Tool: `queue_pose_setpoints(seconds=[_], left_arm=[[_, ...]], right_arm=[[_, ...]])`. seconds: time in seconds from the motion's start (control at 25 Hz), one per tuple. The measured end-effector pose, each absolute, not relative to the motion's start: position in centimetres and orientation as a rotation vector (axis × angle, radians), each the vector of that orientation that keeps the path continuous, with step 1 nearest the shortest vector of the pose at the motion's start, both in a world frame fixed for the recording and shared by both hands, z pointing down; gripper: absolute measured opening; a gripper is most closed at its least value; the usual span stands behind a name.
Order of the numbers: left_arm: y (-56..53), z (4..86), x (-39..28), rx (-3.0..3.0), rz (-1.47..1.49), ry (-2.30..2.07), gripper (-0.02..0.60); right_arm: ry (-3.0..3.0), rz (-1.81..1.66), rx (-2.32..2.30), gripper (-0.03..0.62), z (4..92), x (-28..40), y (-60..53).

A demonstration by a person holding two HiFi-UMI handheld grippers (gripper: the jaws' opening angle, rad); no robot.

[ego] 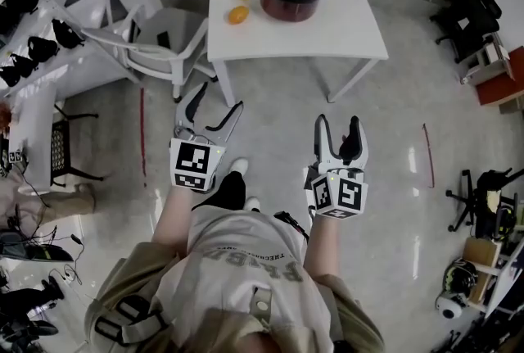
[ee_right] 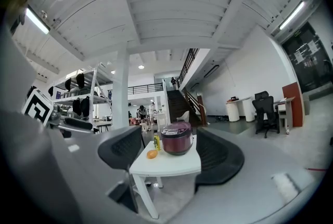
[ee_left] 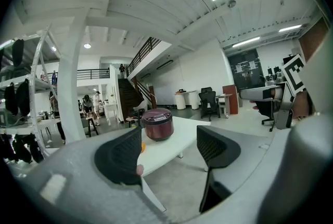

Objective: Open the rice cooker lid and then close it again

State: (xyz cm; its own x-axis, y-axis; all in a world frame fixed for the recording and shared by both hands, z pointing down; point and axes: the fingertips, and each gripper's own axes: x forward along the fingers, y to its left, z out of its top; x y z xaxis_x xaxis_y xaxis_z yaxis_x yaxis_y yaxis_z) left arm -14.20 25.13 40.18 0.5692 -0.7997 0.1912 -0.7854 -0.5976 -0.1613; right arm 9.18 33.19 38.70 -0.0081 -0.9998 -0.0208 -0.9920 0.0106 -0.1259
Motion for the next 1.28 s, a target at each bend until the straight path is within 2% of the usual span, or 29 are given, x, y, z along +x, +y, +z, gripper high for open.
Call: queue_pose_setpoints(seconds=[0.8,1.28], left_arm=[[8.0,39.9,-15.9,-2.755,-0.374,1.282,0.345],[2.1,41.5,-15.8,-2.800,-0.365,1.250,0.356]], right_arm=[[2.069,-0.144,-2.229,0.313,38.5,7.5,19.2],[2.070,-0.159,-2.289,0.313,39.8,7.2,13.9]])
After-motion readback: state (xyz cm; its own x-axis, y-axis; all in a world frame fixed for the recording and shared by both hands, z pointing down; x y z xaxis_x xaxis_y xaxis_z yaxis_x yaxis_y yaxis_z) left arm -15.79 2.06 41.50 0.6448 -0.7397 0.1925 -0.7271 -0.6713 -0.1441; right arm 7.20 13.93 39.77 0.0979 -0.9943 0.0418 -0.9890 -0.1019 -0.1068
